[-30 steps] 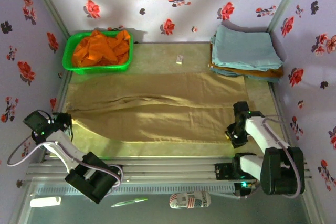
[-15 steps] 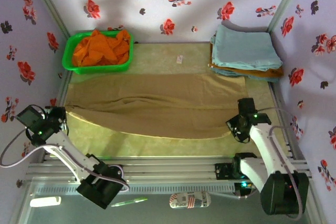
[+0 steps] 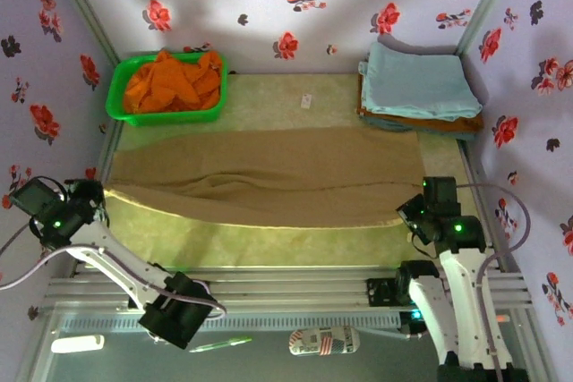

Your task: Fold and stack the trousers

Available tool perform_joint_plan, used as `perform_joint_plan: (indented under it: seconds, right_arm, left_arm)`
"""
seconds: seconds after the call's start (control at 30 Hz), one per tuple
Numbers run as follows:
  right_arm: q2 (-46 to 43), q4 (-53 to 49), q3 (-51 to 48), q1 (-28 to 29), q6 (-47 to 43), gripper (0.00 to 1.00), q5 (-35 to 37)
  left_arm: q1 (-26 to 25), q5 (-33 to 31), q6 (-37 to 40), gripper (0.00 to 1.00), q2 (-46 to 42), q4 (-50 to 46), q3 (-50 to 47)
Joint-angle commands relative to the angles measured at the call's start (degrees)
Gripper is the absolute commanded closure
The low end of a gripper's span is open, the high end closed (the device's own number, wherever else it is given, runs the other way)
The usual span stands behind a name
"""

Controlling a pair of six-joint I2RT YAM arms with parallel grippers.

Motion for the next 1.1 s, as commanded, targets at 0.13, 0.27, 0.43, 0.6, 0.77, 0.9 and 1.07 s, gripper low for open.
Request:
perform_joint_plan:
  seconds: [0.13,0.27,0.43,0.6,0.77,0.9,1.07]
  right_arm:
    - [8.32,4.48,6.02,-0.49,-5.76,1.00,4.89]
    - [21.45,12.40,11.30,-0.49,-9.79,1.00,6.71]
    - [38.93,17.22,22.25,-0.49,-15.18,1.00,9.29]
    - [55.52,16.26,35.43,-0.65,-21.00,1.00,10.30]
    - [69.04,13.09,47.43,-0.79,-24.13,1.00,8.81]
    - [75.27,12.46,53.16,-0.75,-25.07,1.00,7.54]
    - [81.93,11.23,59.16,-0.75,-25.12,1.00,7.13]
  left_arm:
    - [0.30,0.15,0.18,1.00,6.96,5.10,5.82]
    - [-6.09,-4.16,-0.57,1.00,13.75,10.51,11.74]
    - [-13.17,-11.19,-0.38,1.00,23.17,13.17,19.14]
    - [-15.49,-12.15,-1.17,1.00,33.22,17.86,22.01]
    - [-16.90,-14.30,-0.68,1.00,41.47,18.78,25.25]
    - [-17.66,-16.36,0.96,1.00,46.08,18.22,28.68]
    - [-19.55,-17.62,2.13,1.00,51.87,17.33,33.34]
